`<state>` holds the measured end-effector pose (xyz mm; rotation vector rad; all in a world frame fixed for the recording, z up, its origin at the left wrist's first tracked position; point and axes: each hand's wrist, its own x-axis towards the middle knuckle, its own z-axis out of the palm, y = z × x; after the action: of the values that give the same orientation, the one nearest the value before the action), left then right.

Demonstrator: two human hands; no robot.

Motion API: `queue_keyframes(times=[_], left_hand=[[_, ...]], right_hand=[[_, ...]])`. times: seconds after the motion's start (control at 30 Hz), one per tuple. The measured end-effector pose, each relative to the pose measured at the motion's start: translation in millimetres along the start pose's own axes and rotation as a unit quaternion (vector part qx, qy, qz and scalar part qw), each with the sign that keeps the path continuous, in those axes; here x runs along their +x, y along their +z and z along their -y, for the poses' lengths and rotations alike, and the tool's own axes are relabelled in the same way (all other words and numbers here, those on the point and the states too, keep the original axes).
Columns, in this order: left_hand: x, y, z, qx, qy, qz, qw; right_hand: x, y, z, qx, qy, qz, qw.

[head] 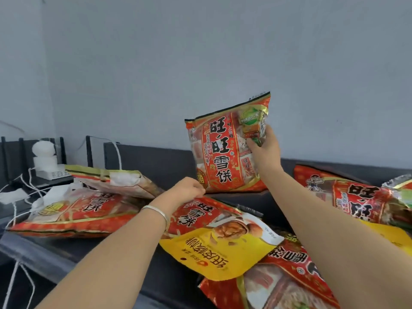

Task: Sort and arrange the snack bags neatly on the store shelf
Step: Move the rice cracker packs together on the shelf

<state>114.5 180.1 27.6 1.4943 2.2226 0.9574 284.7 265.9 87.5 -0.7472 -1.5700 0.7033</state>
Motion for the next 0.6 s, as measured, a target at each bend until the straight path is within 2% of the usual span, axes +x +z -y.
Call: queue_keyframes(times=[0.1,0.2,0.33,0.6], left_hand=[[27,6,3,0.103,0.044,0.088,0.990],[50,17,0,0.214,0.093,0.146,0.961],[67,43,3,0.309,0.106,0.161,0.931],[74,63,10,0.349,0.027,0.148,0.925]], right_hand=[[-2,2,-9,-0.157,-0.017,-0.120,0.980],[-3,-1,-14,-0.217,-0.029,-0.196,0.956],[-5,-7,-19,-0.215,-0.034,-0.207,0.954],[-8,-18,-30,-0.173,0.003,-0.228,0.958]])
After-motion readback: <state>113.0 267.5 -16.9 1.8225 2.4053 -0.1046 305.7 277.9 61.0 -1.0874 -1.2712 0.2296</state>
